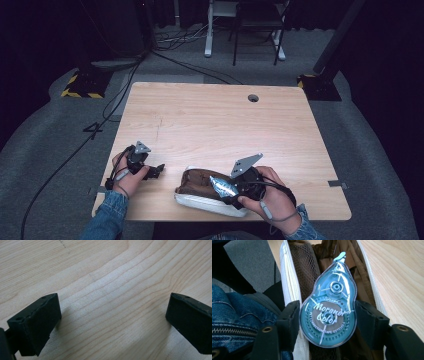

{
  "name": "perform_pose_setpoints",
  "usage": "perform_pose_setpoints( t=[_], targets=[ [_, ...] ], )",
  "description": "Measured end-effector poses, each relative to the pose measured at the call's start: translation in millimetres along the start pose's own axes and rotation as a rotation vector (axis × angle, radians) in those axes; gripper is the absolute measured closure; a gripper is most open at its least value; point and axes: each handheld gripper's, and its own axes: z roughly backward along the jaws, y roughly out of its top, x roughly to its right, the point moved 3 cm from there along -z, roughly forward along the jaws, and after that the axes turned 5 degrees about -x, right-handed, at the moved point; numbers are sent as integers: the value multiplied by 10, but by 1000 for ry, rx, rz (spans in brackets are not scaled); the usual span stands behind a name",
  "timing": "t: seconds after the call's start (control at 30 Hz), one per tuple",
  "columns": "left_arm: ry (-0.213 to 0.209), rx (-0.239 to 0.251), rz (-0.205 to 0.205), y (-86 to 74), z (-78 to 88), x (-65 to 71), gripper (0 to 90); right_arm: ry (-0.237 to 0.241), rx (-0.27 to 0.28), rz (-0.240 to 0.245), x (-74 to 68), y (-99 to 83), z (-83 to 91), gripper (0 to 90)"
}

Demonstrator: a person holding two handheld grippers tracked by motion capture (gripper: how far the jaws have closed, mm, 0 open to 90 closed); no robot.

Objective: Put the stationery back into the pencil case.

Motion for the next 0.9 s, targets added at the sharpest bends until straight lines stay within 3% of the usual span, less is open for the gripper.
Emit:
perform_pose_setpoints(
  t=[0.4,0.57,0.67,0.9],
  targets=[
    [0,0,0,0,0,0,3,22,1,-20,18,1,-63,394],
    [0,0,0,0,0,0,2,-6,25,10,29,22,-87,388],
    [0,0,0,0,0,0,2,-43,58,33,23,39,-95,273],
    [0,-1,1,0,0,1,2,-50,78,47,-5,49,-73,289]
  ],
)
